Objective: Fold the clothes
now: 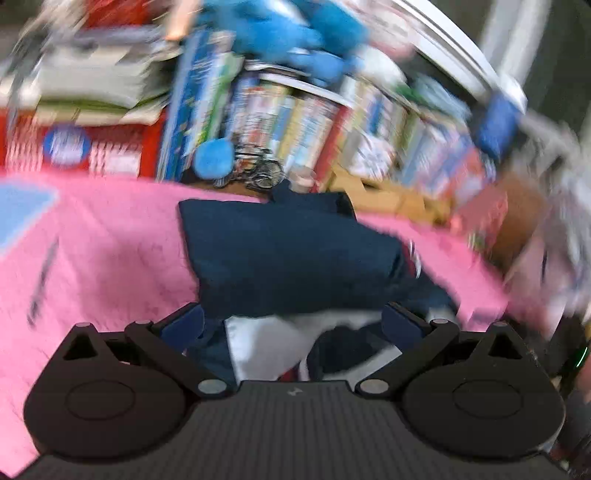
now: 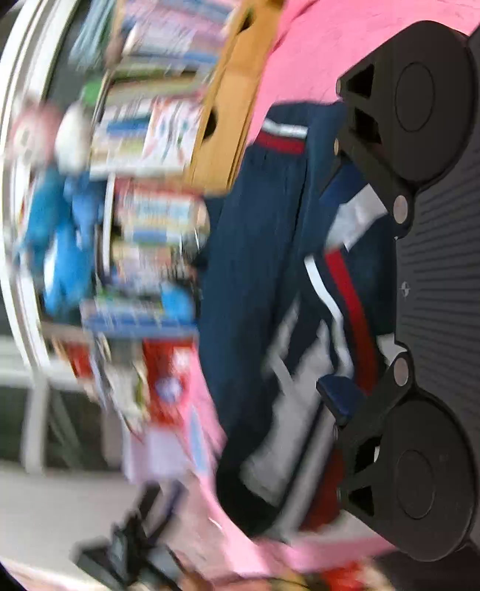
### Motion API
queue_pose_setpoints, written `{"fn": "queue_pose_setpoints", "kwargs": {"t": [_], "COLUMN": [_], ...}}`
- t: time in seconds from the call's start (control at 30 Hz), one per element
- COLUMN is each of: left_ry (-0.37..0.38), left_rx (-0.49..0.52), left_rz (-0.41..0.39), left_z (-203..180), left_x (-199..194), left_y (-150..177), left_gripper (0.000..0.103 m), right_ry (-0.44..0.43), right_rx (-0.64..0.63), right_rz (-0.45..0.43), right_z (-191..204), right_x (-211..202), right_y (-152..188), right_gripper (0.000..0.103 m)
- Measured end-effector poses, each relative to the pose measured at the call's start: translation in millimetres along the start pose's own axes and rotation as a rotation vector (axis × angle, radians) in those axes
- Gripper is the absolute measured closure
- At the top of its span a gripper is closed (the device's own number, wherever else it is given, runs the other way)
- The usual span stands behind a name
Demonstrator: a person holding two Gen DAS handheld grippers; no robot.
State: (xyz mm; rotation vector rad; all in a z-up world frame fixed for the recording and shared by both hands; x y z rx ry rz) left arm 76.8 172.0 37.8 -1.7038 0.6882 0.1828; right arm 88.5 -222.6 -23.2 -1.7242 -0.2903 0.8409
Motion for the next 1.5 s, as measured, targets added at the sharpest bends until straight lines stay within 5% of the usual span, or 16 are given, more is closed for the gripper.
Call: {"fn": "queue_pose_setpoints", "kwargs": {"t": [0.17,0.27,0.33,0.43,0.5,0.57,0.7,0.83,0.97,1.0,1.1,1.13,1.17,1.37,1.5], "left_ry": [-0.006,-0.025,-0.028,-0.025,0.014,0.041,0.029,0.029,-0.032,-0.051,-0.101,-0.105,-0.116,-0.092,-0.197], "left_rx": [0.296,0.309,0.255,0.183,0.159,0.206,0.332,0.310,0.212,0.182,0.121,0.118,0.113,0.040,0.171], "left_rz": [0.179,0.199,0.173,0.073,0.023,0.003,0.030,0.136,0.178,0.169,0.135,0.116,0.089,-0.147,-0.295], "left_z": [-46,-55,-52,-46,-46,-54,-69,-65,-53,-50,-50,-55,-60,-63,-56], "left_x": [29,42,40,21,10,4,21,60,86,88,83,75,66,39,55], "left_y": [46,55,48,32,25,25,38,55,69,71,72,69,65,-2,-56], "left_gripper": [0.000,0.000,0.000,0.000,0.000,0.000,0.000,0.000,0.008,0.010,0.035,0.052,0.066,0.067,0.065], "right_ry": [0.036,0.087,0.153,0.209,0.209,0.210,0.211,0.212,0.183,0.167,0.142,0.164,0.186,0.238,0.287], "right_rx": [-0.152,-0.087,-0.026,0.039,0.073,0.106,0.172,0.239,0.233,0.234,0.227,0.211,0.195,0.197,0.211], "right_rz": [0.097,0.117,0.113,0.105,0.099,0.093,0.081,0.069,0.108,0.113,0.111,0.084,0.057,-0.146,-0.260], "right_z": [22,24,15,2,-5,-13,-28,-42,-39,-35,-22,-16,-9,-19,-58], "right_x": [32,55,60,57,53,49,40,31,35,37,39,33,26,4,16], "right_y": [12,17,15,13,14,14,15,17,21,23,25,19,13,-54,-105], "right_gripper": [0.000,0.006,0.045,0.069,0.070,0.069,0.038,0.000,0.000,0.006,0.078,0.089,0.089,0.090,0.090]}}
Point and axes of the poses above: each gripper's, at about its wrist camera, not at the fingertips, and x roughly the way its jaws point, z to its left, y to its underside, the point moved 3 cm from there along x, roughly the way its jaws point, and after that the axes turned 7 degrees about -z, right-handed, at the moved point
